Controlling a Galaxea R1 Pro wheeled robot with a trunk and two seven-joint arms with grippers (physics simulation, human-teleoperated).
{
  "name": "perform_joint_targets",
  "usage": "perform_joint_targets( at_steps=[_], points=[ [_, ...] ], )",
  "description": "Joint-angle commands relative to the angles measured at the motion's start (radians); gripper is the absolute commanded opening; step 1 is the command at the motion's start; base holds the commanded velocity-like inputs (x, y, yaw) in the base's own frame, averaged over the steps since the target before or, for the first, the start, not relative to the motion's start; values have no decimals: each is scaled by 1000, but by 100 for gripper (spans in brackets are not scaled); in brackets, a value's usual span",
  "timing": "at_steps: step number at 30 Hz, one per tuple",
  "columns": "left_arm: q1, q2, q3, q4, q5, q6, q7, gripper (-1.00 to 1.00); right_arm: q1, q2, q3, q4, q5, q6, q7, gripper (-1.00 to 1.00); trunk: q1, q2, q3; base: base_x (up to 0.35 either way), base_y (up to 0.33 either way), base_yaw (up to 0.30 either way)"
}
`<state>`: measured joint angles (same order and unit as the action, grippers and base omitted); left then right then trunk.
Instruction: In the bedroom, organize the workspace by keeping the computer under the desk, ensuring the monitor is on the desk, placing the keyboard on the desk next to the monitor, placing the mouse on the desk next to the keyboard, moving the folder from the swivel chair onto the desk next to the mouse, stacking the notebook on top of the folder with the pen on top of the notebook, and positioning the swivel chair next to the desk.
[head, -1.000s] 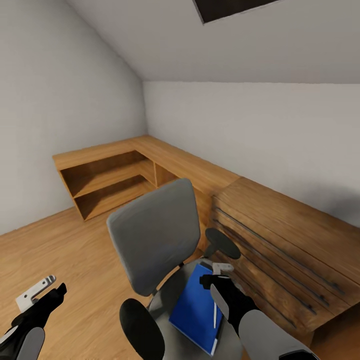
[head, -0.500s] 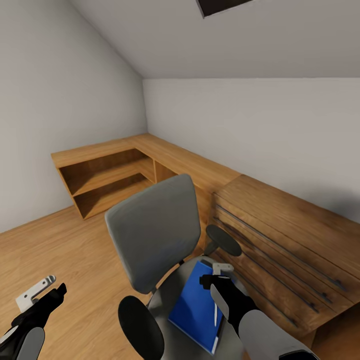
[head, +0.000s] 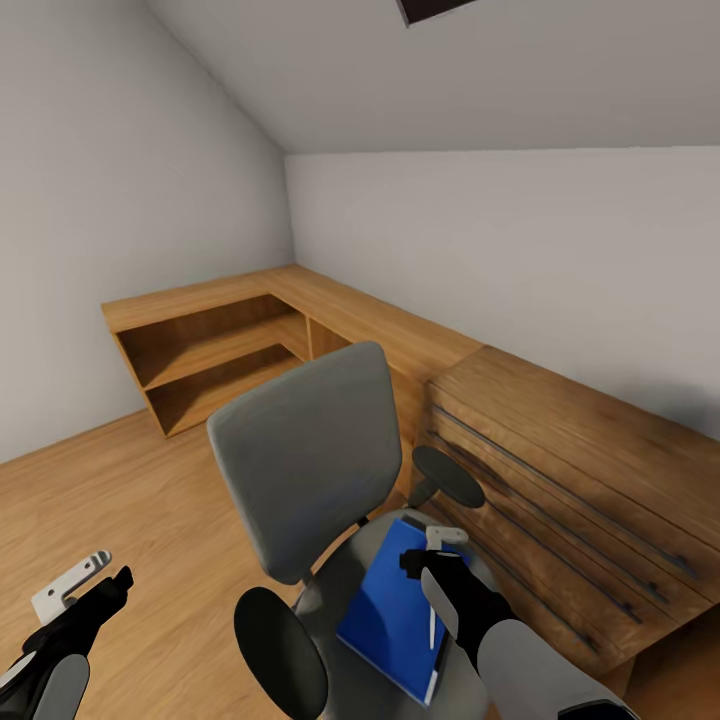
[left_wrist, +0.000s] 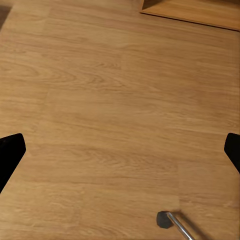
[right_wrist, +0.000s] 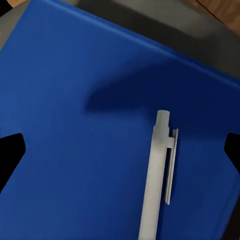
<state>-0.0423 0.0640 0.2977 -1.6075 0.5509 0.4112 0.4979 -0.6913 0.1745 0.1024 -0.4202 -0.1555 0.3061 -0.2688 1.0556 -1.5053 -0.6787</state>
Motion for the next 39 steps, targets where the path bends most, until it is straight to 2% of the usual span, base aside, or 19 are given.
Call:
perform_joint_targets(
  at_steps=[1,12,21,39],
  points=[
    [0,0,0,-2,9,3,7,100,-1,0,5,-1,-11,4,-9,100,0,-1,-1,0,0,0],
    [-1,0,0,-2,9,3,7,100,-1,0,4,-2,-15,9,-7,100,0,-1,-1,0,0,0],
    [0,0,0,-2,9,3,7,100,-1,0,4,-2,-45,45,-6,100,0,-1,-1,0,0,0],
    [-1,0,0,-2,9,3,7,100,-1,0,3,-2,-48,50,-6,100,0,-1,-1,0,0,0]
  ],
)
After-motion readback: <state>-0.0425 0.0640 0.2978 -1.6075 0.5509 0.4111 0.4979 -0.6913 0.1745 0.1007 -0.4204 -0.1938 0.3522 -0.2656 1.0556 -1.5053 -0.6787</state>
